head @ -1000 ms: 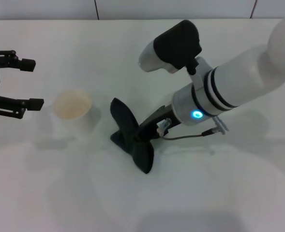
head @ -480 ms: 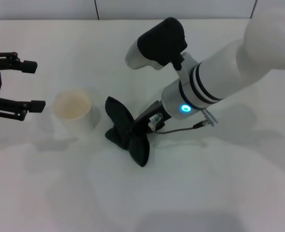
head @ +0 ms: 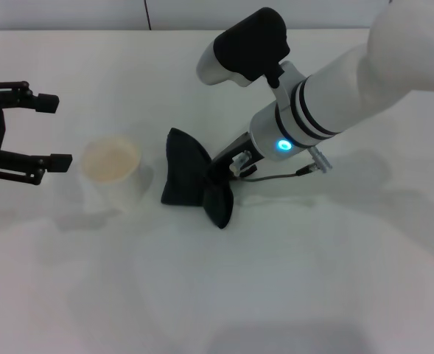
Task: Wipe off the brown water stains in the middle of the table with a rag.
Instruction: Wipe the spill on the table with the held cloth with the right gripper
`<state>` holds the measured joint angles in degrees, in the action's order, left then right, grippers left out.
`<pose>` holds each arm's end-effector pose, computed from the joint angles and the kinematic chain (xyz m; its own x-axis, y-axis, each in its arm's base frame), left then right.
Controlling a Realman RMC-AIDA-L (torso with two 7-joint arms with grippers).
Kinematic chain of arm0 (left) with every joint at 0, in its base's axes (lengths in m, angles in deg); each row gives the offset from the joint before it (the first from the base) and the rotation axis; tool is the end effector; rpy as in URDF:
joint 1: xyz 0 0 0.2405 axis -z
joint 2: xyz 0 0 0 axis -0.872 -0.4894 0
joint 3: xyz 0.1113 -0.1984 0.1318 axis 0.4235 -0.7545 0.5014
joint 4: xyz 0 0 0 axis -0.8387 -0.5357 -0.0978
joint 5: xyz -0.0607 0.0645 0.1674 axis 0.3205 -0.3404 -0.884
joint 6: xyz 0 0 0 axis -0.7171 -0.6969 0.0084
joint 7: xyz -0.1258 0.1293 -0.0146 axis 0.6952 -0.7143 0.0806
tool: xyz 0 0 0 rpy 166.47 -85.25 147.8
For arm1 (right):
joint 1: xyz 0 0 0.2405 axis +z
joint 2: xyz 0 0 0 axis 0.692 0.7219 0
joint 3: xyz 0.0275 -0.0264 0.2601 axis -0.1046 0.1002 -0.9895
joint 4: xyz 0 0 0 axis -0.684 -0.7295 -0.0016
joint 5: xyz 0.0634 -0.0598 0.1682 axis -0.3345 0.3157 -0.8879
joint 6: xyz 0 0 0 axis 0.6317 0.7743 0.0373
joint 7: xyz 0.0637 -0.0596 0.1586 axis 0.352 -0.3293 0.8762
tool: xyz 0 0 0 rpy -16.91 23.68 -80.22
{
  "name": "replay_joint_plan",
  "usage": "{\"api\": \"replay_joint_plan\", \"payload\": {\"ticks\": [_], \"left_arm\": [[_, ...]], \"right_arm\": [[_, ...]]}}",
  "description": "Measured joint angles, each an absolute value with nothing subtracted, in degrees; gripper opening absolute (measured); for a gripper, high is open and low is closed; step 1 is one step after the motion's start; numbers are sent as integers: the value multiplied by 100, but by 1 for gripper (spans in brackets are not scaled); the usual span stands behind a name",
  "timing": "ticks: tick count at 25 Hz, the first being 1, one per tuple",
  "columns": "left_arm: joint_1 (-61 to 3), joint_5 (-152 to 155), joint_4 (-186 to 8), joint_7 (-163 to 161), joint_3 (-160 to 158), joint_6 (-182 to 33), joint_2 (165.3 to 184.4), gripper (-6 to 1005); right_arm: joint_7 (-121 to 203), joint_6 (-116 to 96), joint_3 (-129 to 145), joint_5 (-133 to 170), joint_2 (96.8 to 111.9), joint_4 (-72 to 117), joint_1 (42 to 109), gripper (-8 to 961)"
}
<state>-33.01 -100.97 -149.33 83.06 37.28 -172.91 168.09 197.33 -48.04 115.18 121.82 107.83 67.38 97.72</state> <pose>-0.2340 0.3224 0.0761 0.9636 0.0791 0.2553 0.1409 -0.9621 -0.2337 0.1210 0.3837 -0.1551 0.8116 -0.5841 0.0053 -0.5516 -0.7694 -0.3222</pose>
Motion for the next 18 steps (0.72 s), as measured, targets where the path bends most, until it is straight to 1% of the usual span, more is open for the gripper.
{"api": "replay_joint_plan", "payload": {"ticks": [8,15,18], "left_arm": [[-3302,-10097,-14932,8279,3728,-17266,16826,888],[-3301,-10097,-14932,8275,3728,-17265,16827,888],[-3301,-10097,-14932,8270,3728,-17265,16827,888]], "right_arm": [[19712,-4616,11405,12215,10751,6502,9770,95],[19708,-4889,10803,12795,10758,7033,9223,94],[19707,-4983,10698,12858,10753,7145,9117,94]]}}
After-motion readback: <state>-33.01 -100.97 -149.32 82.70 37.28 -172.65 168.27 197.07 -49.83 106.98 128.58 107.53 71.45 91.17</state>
